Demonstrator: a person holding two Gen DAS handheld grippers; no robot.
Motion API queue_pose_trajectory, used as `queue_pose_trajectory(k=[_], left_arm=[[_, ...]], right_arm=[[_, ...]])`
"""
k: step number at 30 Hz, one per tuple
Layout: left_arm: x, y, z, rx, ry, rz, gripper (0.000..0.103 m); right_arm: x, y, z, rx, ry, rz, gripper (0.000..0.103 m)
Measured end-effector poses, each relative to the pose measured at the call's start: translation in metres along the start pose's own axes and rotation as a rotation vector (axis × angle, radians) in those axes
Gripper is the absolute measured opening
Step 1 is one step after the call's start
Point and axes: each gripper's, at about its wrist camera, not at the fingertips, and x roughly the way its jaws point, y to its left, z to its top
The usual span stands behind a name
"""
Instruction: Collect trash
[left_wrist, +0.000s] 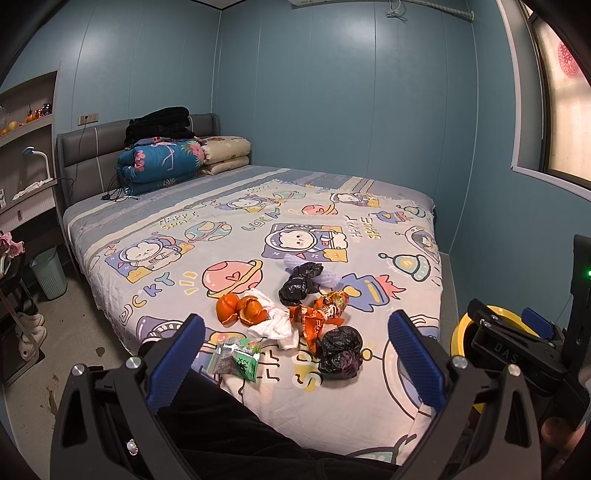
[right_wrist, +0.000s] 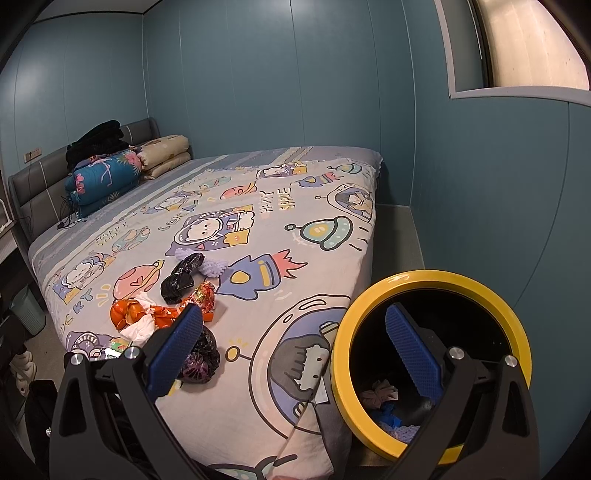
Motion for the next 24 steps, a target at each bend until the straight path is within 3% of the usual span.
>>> queue_pose_trajectory(k=[24], left_arm=[[-0.0003,0.0004,-0.0031,0.0,0.004,0.0,0.096]], right_arm=[[0.0018,0.0004,-0.0028,0.003,0.008,-0.001,0.095]])
